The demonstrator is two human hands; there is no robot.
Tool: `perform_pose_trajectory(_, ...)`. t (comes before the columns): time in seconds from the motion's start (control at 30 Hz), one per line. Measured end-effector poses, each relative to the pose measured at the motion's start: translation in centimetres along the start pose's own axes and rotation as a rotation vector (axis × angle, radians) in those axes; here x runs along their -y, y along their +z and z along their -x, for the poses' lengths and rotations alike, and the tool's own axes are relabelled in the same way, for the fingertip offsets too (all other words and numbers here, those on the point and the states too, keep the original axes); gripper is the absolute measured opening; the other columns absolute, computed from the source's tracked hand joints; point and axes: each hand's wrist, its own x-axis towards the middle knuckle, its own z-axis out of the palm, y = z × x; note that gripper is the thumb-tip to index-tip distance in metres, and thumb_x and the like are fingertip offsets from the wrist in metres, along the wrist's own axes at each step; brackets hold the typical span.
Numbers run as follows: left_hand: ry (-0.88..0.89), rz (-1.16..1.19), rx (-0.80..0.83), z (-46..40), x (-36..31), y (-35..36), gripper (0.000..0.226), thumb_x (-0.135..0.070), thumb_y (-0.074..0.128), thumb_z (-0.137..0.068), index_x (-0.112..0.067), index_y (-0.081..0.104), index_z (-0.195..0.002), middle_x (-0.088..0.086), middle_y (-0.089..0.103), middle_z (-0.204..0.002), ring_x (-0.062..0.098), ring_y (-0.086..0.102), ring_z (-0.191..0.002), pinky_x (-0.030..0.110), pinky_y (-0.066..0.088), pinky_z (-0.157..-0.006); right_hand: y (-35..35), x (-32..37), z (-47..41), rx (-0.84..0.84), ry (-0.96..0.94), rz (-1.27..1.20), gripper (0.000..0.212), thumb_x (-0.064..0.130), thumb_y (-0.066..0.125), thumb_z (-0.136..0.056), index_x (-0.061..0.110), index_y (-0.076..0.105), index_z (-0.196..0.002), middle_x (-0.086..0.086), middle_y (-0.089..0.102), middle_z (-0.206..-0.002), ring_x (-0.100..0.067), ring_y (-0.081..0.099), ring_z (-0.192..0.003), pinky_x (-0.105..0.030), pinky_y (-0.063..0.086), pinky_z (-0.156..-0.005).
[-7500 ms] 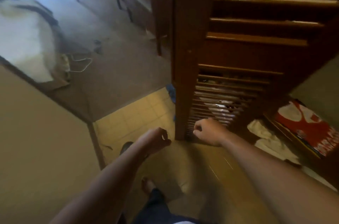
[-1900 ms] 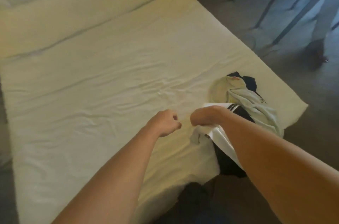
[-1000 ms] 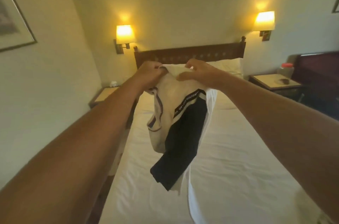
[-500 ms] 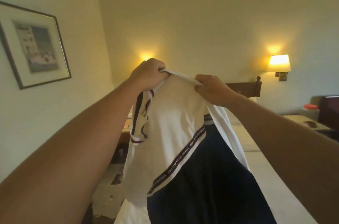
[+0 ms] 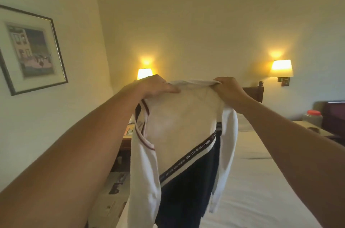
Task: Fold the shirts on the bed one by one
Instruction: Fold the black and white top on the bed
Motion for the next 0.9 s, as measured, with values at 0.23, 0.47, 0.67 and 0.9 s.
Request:
perform_pose_trajectory(0.23, 0.099, -0.166, 0.04, 0.1, -1.4, 1.3, 0.022, -0.034, 0.074, -0.088, -0.015, 0.074, -0.078, -0.001, 0.062, -0.072, 0.018, 0.054, -0.069, 0.026, 0.038, -0.06, 0.2, 1.7, -0.7, 0.005, -0.132, 0.212, 0.02, 0.009, 0.058, -0.09, -0.001, 0.066, -0.075, -0.013, 0.056, -0.066, -0.018, 0.046, -0.061, -0.023, 0.032, -0.049)
perform_pose_trajectory(0.47, 0.051, 0.226, -0.233, -0.9, -1.8, 4.2, 0.023, -0.016, 0.059, -0.09, 0.004, 0.067, -0.081, 0.022, 0.071, -0.087, 0.031, 0.067, -0.069, 0.042, 0.059, -0.073, -1.1, 3.1, -1.3, -0.027, -0.194, 0.26, 0.031, 0.014, 0.06, -0.09, 0.022, 0.059, -0.061, 0.003, 0.051, -0.058, -0.013, 0.045, -0.057, -0.026, 0.033, -0.05)
perform_pose_trajectory(0.67, -0.067, 0.77, -0.319, -0.7, -3.7, 5.9, 0.016, -0.015, 0.051, -0.092, -0.007, 0.058, -0.08, 0.016, 0.058, -0.084, 0.036, 0.067, -0.079, 0.044, 0.063, -0.075, -2.6, 1.0, -1.7, -0.054, -0.125, 0.352, 0.034, 0.027, 0.064, -0.092, 0.006, 0.061, -0.065, -0.003, 0.05, -0.058, -0.019, 0.046, -0.058, -0.03, 0.036, -0.055)
perform_pose_trajectory(0.9, 0.029, 0.786, -0.142, -0.4, -5.6, 6.0, 0.023, -0.035, 0.061, -0.094, -0.014, 0.064, -0.083, 0.011, 0.063, -0.093, 0.03, 0.058, -0.088, 0.039, 0.047, -0.079, -4.2, -0.2, -2.1, -0.071, -0.144, 0.482, 0.043, 0.038, 0.061, -0.094, 0.013, 0.055, -0.059, -0.003, 0.053, -0.058, -0.021, 0.049, -0.061, -0.034, 0.038, -0.058)
